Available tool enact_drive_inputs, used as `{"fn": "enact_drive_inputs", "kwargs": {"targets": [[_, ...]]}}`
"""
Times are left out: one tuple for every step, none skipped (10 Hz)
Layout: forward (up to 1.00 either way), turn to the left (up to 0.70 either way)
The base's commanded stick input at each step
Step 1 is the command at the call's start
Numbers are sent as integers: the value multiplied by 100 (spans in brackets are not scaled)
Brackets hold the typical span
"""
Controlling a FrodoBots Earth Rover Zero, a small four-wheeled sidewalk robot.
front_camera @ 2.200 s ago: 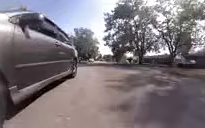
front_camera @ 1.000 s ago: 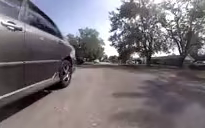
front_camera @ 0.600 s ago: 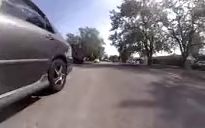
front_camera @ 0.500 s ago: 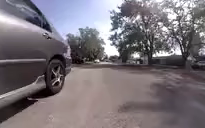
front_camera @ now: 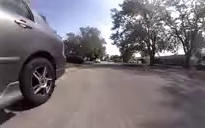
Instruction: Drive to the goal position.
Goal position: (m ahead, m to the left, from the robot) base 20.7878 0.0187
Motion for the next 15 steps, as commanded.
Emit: {"fn": "enact_drive_inputs", "kwargs": {"targets": [[100, 4], [100, 7], [100, 9], [100, 13], [100, 20], [100, 22], [100, 20], [100, 4], [100, 2], [100, 2], [100, 2], [100, 2], [100, 2], [100, 2], [100, 2]]}}
